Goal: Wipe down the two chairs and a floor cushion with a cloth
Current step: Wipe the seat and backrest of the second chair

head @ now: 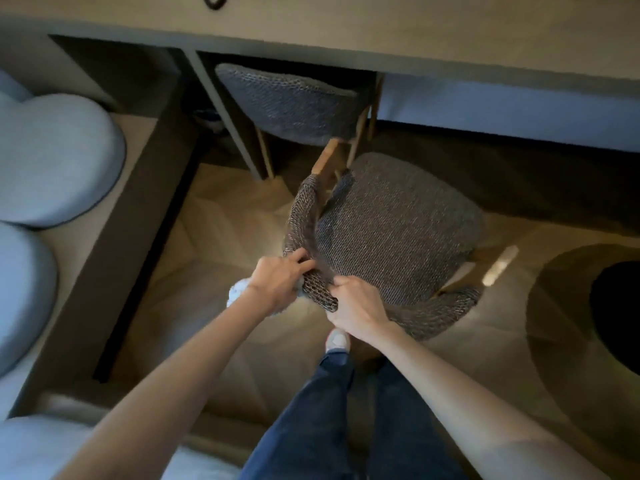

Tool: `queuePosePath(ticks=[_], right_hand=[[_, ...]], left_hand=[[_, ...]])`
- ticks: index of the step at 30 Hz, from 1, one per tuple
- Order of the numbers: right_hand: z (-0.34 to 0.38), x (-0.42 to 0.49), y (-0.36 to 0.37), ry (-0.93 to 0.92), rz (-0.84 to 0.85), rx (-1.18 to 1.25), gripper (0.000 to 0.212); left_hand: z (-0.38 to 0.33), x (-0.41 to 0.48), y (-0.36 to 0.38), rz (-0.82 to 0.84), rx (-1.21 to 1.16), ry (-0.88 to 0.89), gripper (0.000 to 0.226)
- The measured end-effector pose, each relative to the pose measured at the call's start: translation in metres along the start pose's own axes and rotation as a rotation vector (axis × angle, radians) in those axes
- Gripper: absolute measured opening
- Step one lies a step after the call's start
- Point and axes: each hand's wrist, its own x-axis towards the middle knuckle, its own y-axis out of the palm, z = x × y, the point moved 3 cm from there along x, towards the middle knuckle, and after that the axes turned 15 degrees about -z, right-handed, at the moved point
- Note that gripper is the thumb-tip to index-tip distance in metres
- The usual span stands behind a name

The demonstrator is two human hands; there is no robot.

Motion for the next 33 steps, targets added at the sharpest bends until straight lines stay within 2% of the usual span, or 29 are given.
queuePosePath(ticks=[6,9,12,15,18,20,22,25,28,33], right_hand=[[0.085,0.038,0.027,-0.035,-0.013,0.031,0.037],[0.104,0.050,0.035,-0.023,-0.008,0.048,0.040],[0.098,0.060,0.033,-0.020,0.106,0.090,0.050],[0.071,0.060,0.016,0.022,0.257,0.355,0.044],[0.035,0.048,-0.014,0.022,0.250,0.535,0.033],[0.008,0.037,-0.037,0.089,0.208,0.694,0.029],[-0.022,0.024,-0.063,0.188,0.178,0.896,0.023],[-0.074,0.004,-0.106,0.264,0.102,1.070,0.021],[-0.132,-0.018,-0.147,0.272,0.032,1.117,0.020],[-0.219,-0.051,-0.214,0.295,-0.079,1.134,0.016]], left_hand=[[0.061,-0.044,0.001,-0.004,-0.002,-0.258,0.055],[0.079,-0.066,-0.002,-0.054,-0.066,-0.460,0.064],[0.082,-0.088,-0.009,-0.161,-0.205,-0.613,0.074],[0.070,-0.096,-0.026,-0.274,-0.321,-0.703,0.059],[0.047,-0.092,-0.054,-0.504,-0.485,-0.807,0.033],[0.028,-0.083,-0.073,-0.643,-0.644,-0.883,0.028],[0.002,-0.064,-0.090,-0.699,-0.783,-0.894,0.026],[-0.053,-0.018,-0.110,-0.700,-0.978,-0.776,0.018],[-0.119,0.030,-0.127,-0.683,-1.017,-0.673,0.016],[-0.212,0.084,-0.156,-0.650,-1.009,-0.622,0.018]])
